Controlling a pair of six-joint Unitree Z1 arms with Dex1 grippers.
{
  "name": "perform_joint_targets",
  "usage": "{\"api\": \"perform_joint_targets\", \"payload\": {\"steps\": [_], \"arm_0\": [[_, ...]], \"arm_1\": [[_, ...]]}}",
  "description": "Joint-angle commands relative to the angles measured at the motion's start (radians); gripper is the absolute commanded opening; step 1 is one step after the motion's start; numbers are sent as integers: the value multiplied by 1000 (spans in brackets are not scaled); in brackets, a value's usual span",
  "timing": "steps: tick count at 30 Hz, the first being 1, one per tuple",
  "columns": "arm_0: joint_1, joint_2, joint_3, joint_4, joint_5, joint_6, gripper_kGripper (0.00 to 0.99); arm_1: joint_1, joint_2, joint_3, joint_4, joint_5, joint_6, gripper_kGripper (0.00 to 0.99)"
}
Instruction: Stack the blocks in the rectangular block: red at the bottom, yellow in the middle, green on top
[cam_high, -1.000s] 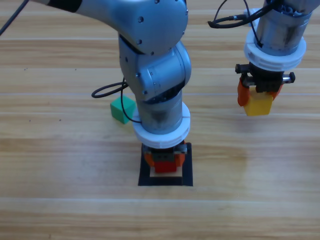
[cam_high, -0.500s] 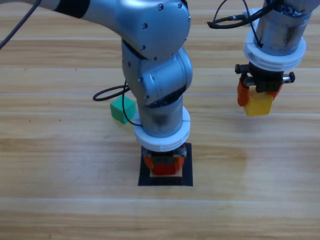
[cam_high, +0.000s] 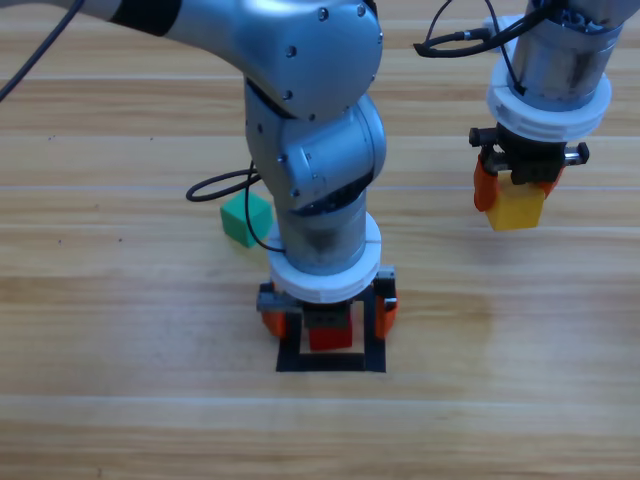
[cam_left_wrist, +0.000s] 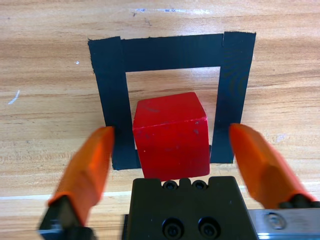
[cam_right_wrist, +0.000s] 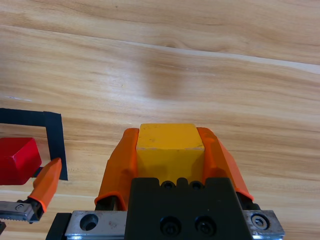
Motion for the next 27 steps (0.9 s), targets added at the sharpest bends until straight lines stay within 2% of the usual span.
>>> {"api": "perform_joint_targets", "payload": {"steps": [1, 9, 14, 21, 27], "arm_0": [[-19, -32, 4, 10, 21, -3, 990], [-17, -245, -94, 117, 78, 5, 990], [20, -430, -96, 228, 137, 13, 990], [72, -782, 150, 239, 237, 132, 990], [72, -1081, 432, 39, 259, 313, 990]], "arm_1": [[31, -51, 18, -21, -12, -1, 0], [62, -109, 23, -20, -38, 17, 0], [111, -118, 13, -9, -32, 60, 0], [209, -102, -2, -4, -15, 150, 0], [286, -23, -79, 6, -18, 201, 0]]}}
